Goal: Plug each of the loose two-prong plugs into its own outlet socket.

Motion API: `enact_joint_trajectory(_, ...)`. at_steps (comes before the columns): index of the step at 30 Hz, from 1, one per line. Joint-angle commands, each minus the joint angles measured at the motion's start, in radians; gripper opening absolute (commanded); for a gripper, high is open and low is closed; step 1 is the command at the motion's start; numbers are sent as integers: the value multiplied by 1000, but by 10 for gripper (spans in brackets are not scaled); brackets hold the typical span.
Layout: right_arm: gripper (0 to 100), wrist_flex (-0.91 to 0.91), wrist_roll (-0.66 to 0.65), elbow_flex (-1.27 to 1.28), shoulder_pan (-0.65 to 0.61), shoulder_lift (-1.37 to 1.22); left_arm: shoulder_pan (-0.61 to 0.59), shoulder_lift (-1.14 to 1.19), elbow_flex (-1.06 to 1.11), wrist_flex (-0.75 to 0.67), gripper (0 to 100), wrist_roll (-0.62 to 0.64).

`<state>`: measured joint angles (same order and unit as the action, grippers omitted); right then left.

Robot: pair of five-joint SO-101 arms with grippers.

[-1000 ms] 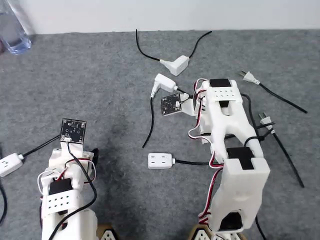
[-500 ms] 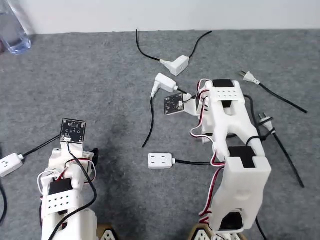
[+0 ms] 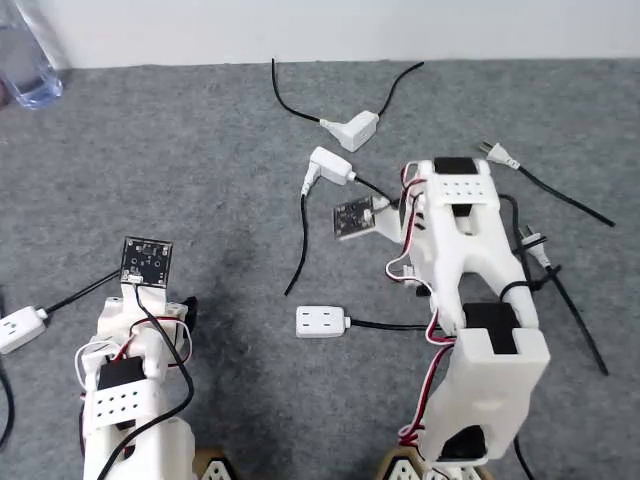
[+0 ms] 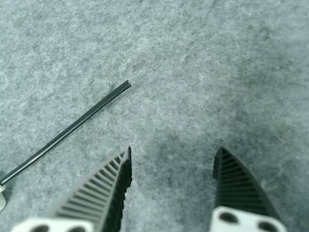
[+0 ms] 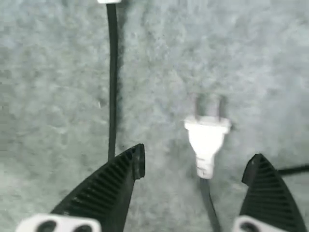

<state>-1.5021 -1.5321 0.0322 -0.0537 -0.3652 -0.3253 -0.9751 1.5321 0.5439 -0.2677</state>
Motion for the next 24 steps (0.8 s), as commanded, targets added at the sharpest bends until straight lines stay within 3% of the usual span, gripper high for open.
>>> enact_joint_trajectory(1,332,108,-9,68,7,56,3,-14,-4,-26,258,-12)
enact_joint_trajectory(8,332,248,-12,163,7,56,3,-14,-4,-26,258,-12)
enact_joint_trajectory(24,328,314,-14,160,7,13,3,-14,-4,-26,258,-12)
